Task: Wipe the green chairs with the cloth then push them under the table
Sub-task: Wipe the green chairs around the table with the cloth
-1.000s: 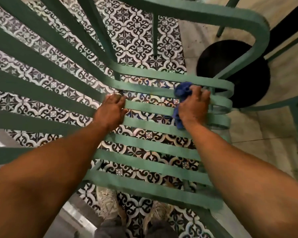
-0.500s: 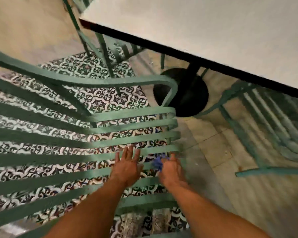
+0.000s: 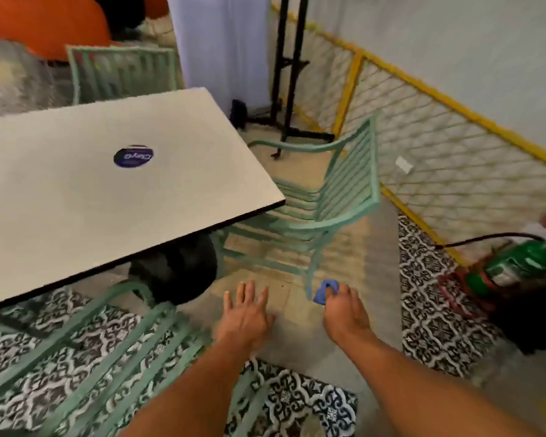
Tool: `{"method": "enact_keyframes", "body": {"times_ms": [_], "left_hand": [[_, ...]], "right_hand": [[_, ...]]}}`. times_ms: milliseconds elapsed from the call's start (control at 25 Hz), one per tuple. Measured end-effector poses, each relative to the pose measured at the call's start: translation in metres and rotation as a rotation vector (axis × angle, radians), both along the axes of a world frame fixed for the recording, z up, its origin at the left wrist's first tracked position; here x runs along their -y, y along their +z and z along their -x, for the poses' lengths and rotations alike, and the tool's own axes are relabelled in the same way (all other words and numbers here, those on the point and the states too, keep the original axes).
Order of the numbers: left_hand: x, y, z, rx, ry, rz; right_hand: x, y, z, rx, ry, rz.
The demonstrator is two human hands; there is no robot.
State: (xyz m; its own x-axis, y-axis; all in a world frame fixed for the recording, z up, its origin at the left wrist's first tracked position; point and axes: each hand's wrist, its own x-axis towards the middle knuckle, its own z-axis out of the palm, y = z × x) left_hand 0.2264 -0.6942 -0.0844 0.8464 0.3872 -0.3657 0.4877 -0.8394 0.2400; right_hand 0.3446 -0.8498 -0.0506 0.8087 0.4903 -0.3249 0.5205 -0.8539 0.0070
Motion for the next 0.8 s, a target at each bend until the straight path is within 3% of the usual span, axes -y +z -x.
{"method": "enact_keyframes", "body": {"times_ms": [280, 640, 800], "left_hand": [[0.139, 0.047, -0.185, -0.034, -0.348, -0.007], [0.283, 0.043, -0.378, -0.106, -0.433, -0.065], [0.303, 0.049, -0.440, -0.095, -0.427, -0.108]], "right_hand": [[0.139, 0.054, -0.129, 0.032, -0.347, -0.041], [0.289, 0.044, -0.291, -0.105, -0.627, -0.194], [0.305, 0.053, -0.342, -0.123, -0.463, -0.168]]}}
